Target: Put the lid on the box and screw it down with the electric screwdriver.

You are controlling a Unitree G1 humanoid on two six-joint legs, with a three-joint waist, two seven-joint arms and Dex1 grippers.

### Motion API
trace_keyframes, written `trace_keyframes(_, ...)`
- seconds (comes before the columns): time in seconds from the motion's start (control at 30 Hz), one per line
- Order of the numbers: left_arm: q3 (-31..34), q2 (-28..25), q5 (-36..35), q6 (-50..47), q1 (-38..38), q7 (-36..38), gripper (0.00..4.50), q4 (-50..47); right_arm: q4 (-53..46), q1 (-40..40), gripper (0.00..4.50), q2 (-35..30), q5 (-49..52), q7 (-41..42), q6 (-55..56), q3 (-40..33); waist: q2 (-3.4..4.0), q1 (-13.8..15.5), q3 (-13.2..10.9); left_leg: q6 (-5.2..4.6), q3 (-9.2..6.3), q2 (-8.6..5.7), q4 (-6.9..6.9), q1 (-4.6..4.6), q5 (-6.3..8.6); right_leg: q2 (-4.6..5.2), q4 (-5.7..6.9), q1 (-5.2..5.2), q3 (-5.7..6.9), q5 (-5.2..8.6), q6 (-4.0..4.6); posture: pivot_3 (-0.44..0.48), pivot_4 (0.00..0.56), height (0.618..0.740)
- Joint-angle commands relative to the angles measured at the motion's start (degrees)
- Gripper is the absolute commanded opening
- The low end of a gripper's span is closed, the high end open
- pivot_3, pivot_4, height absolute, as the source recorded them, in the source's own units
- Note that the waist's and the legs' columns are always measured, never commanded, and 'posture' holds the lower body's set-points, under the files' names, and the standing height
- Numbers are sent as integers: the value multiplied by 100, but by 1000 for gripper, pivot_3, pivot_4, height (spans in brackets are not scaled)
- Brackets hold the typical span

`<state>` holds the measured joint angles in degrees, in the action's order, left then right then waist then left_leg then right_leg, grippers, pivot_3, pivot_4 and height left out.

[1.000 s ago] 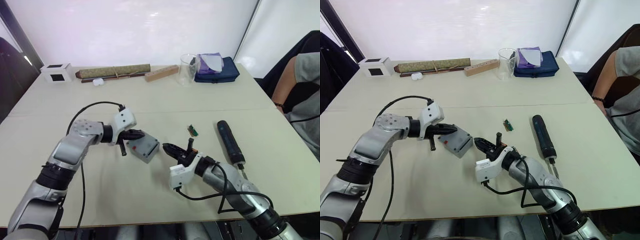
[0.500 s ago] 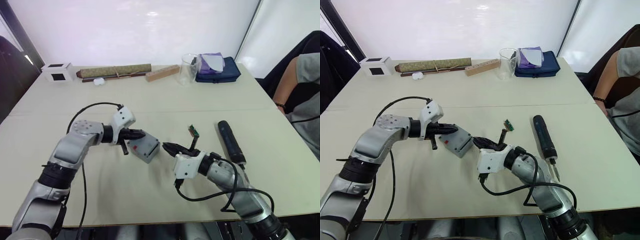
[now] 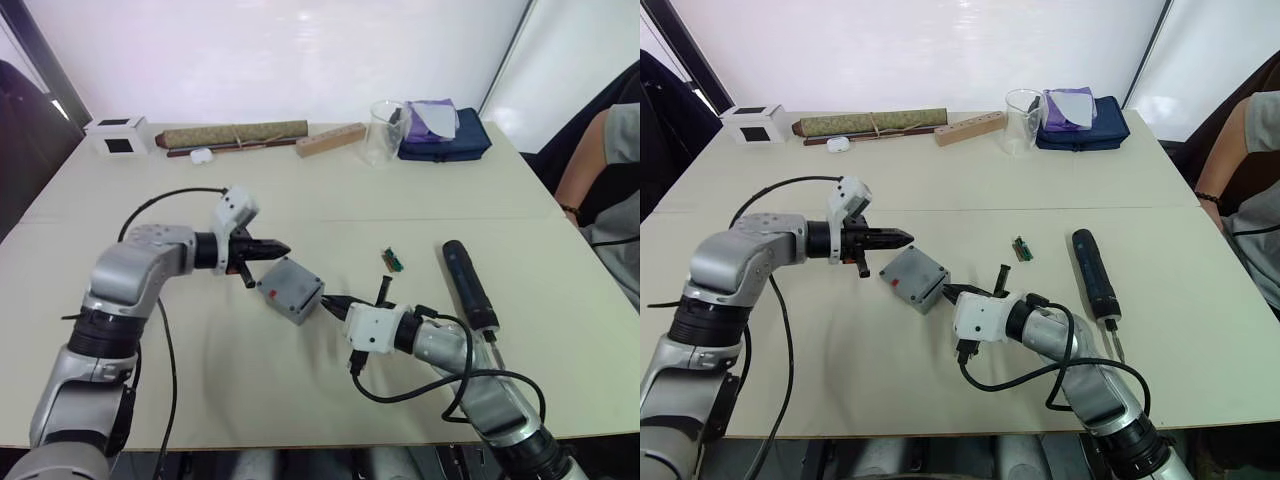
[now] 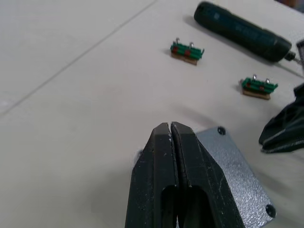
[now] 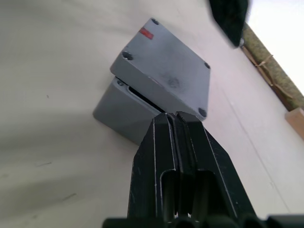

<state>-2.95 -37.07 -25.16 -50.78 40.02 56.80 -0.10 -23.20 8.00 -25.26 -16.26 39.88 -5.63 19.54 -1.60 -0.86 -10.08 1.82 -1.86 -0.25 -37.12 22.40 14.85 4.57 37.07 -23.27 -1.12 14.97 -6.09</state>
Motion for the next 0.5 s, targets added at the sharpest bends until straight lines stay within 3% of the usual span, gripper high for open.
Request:
trace_keyframes(0.03, 312, -273, -19, 67, 236, -7, 0, 199, -366, 108, 18, 53, 254, 87, -207, -47, 3, -16, -4, 0, 0, 0, 0, 0, 0, 0, 0, 0, 1, 0, 0, 0, 150, 740)
trace_keyframes(0.2, -116, -1112, 446, 667, -243, 623, 0, 539, -493, 287, 18, 206, 543, 225, -878, 4, 6, -61, -9, 0, 1, 4, 8, 0, 0, -6, 1, -9, -4, 0, 1, 0, 150, 740)
trace_keyframes(0.5, -288, -886, 305, 585, -570, 742, 0, 239, -508, 479, 18, 238, 587, 261, -1463, 219, -8, 13, -22, 0, 0, -1, -2, 12, 0, 9, -5, -5, 5, 1, 4, 0, 150, 740)
